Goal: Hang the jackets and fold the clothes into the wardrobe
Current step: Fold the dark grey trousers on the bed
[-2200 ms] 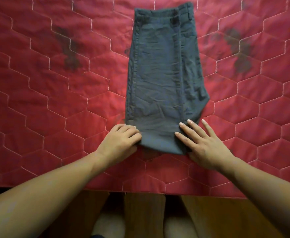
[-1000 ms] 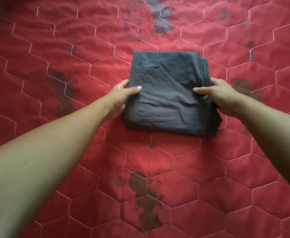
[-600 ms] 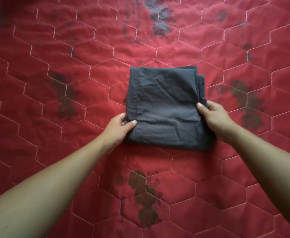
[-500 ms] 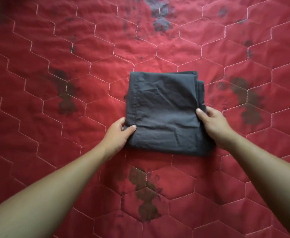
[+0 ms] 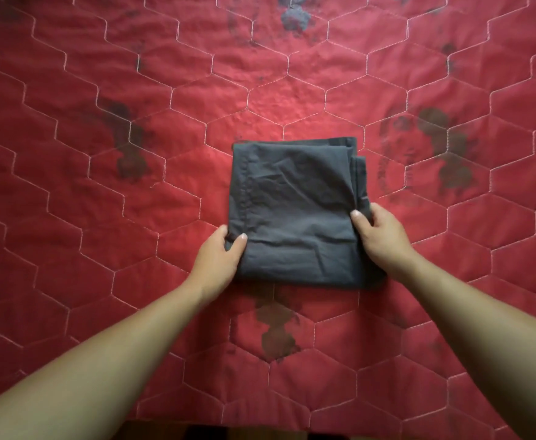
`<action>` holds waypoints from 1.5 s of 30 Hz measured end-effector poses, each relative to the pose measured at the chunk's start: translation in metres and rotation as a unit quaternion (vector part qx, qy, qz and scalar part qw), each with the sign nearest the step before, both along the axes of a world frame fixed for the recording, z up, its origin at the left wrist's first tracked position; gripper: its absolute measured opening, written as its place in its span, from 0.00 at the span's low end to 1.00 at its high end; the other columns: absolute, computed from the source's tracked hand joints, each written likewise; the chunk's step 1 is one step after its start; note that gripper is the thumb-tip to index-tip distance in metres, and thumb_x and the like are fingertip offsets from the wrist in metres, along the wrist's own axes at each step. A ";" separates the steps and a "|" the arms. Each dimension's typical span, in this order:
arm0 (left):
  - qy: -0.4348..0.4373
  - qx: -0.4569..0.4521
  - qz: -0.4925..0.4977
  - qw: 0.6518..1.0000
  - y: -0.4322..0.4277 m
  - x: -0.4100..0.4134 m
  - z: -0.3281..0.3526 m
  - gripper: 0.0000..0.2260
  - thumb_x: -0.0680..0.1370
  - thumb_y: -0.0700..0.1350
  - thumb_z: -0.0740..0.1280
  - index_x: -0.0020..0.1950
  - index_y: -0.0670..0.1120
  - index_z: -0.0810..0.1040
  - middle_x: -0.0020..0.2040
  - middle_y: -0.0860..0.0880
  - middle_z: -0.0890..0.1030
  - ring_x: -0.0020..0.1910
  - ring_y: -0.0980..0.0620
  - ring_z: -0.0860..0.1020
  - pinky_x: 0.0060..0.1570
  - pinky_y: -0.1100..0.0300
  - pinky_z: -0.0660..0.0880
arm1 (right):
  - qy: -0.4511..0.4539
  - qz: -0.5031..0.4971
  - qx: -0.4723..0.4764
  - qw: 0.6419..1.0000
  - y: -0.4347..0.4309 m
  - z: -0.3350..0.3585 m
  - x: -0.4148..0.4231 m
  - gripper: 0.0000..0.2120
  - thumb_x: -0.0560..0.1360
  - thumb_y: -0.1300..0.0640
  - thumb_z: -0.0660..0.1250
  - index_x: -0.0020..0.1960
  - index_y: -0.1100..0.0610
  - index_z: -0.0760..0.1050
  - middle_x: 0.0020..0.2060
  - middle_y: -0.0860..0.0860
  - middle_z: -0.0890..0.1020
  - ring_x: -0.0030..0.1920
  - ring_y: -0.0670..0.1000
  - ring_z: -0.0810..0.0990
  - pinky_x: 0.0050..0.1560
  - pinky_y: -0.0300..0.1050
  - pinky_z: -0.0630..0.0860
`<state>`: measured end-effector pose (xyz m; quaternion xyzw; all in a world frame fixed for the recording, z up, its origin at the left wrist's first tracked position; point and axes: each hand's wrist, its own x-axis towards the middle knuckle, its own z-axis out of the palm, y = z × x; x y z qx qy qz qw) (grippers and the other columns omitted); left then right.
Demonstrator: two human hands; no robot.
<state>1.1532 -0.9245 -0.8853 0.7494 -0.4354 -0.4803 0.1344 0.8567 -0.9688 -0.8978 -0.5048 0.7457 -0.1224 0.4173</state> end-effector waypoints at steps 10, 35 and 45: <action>-0.103 -0.163 -0.152 0.969 -0.053 -0.026 0.009 0.32 0.79 0.44 0.67 0.81 0.52 0.58 0.79 0.42 0.52 0.79 0.43 0.56 0.77 0.48 0.58 | 0.046 0.053 -0.145 0.987 -0.021 0.031 0.040 0.29 0.74 0.69 0.59 0.74 0.54 0.65 0.57 0.62 0.82 0.55 0.68 0.79 0.53 0.55 0.73; -0.342 -0.193 -0.376 0.839 -0.080 -0.030 -0.017 0.35 0.81 0.62 0.56 0.83 0.51 0.49 0.82 0.36 0.42 0.81 0.39 0.41 0.77 0.36 0.48 | 0.328 0.355 -0.142 0.864 -0.039 -0.005 0.050 0.40 0.79 0.31 0.53 0.83 0.52 0.49 0.82 0.60 0.44 0.82 0.59 0.41 0.76 0.74 0.44; -0.284 -0.216 -0.434 0.827 -0.020 -0.003 -0.049 0.34 0.80 0.63 0.57 0.83 0.54 0.53 0.82 0.36 0.42 0.81 0.38 0.40 0.78 0.39 0.49 | 0.311 0.388 -0.142 0.856 0.041 -0.034 0.018 0.40 0.78 0.29 0.51 0.83 0.48 0.50 0.83 0.56 0.46 0.82 0.58 0.44 0.76 0.73 0.47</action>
